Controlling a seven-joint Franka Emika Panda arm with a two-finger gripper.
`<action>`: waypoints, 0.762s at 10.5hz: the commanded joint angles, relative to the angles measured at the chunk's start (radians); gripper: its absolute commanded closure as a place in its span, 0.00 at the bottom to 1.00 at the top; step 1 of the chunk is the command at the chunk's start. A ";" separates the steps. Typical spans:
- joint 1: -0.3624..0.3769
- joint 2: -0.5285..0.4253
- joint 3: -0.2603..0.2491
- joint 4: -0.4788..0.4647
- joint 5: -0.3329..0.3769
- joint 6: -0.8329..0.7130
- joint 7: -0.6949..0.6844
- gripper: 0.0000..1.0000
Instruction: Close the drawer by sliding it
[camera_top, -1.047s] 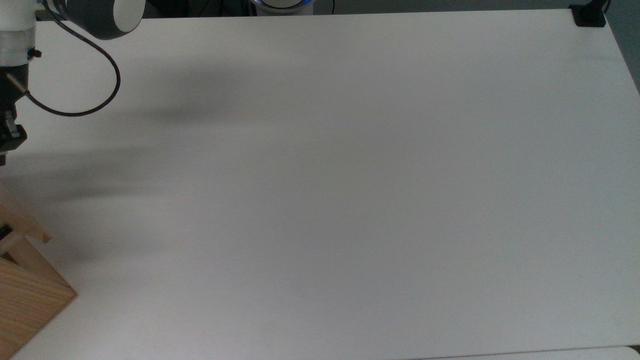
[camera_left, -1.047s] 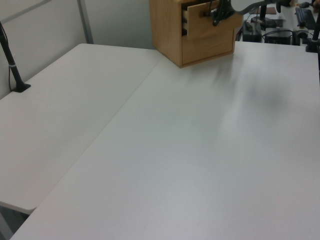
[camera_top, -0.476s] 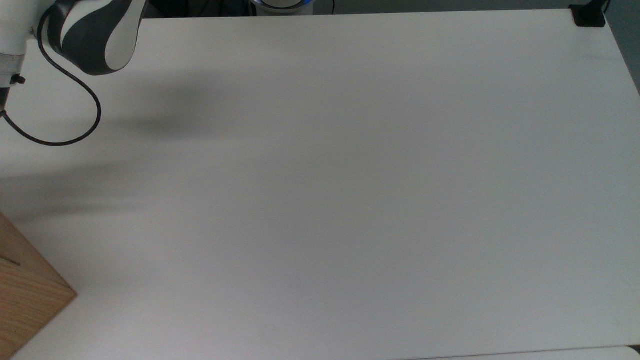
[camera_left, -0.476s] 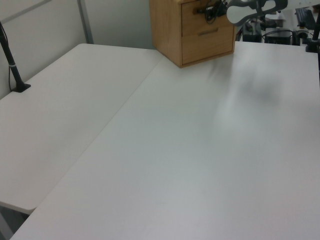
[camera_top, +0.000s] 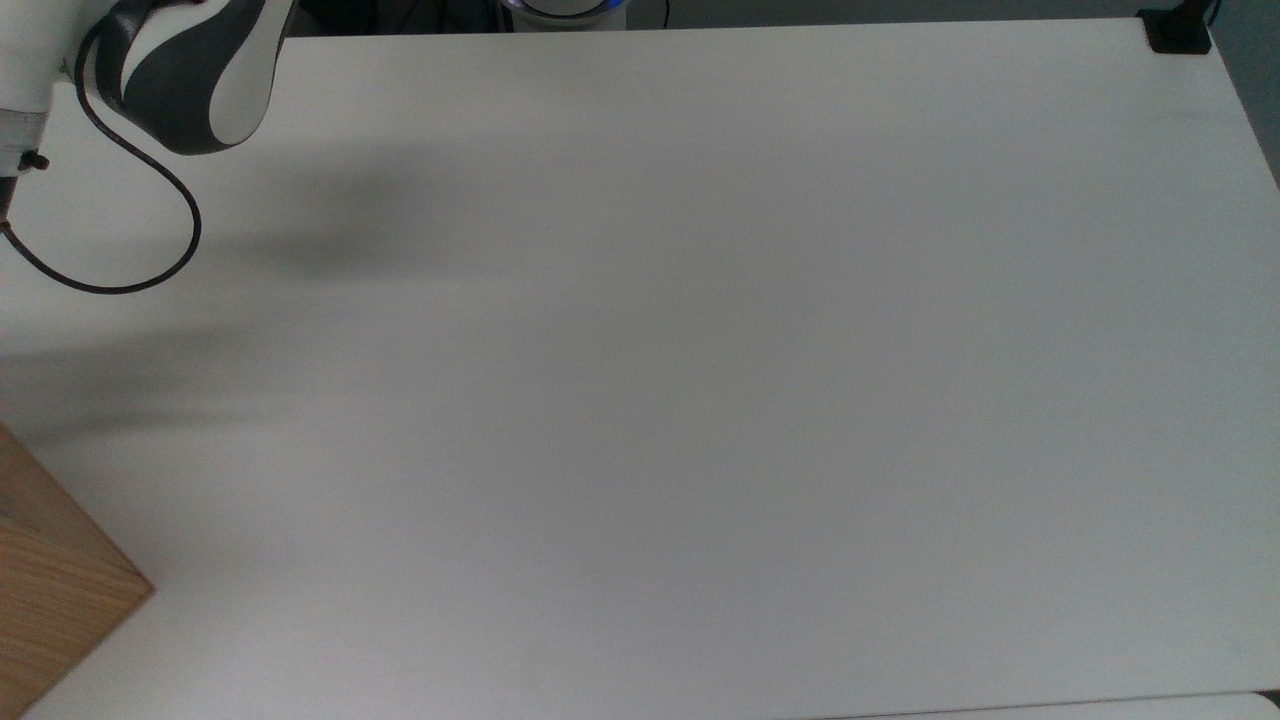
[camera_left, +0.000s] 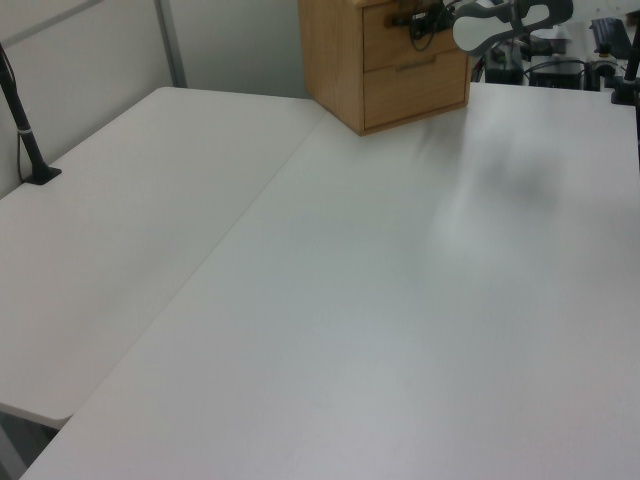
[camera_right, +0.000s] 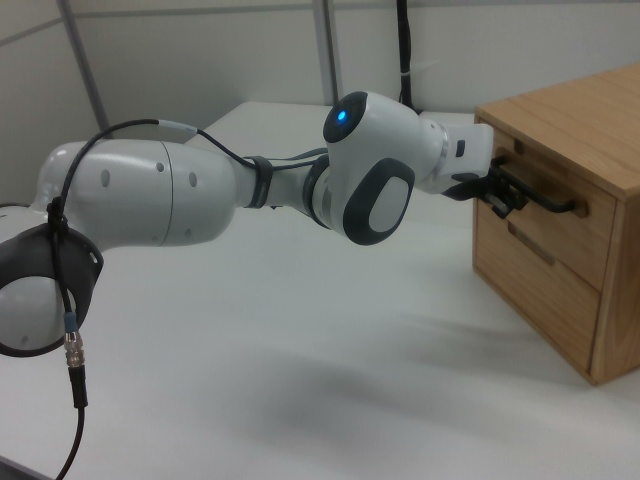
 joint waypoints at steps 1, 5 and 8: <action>0.015 -0.122 0.013 -0.080 0.006 -0.078 -0.044 0.89; 0.074 -0.378 0.077 -0.137 0.006 -0.738 -0.219 0.79; 0.114 -0.515 0.166 -0.183 0.008 -1.119 -0.389 0.28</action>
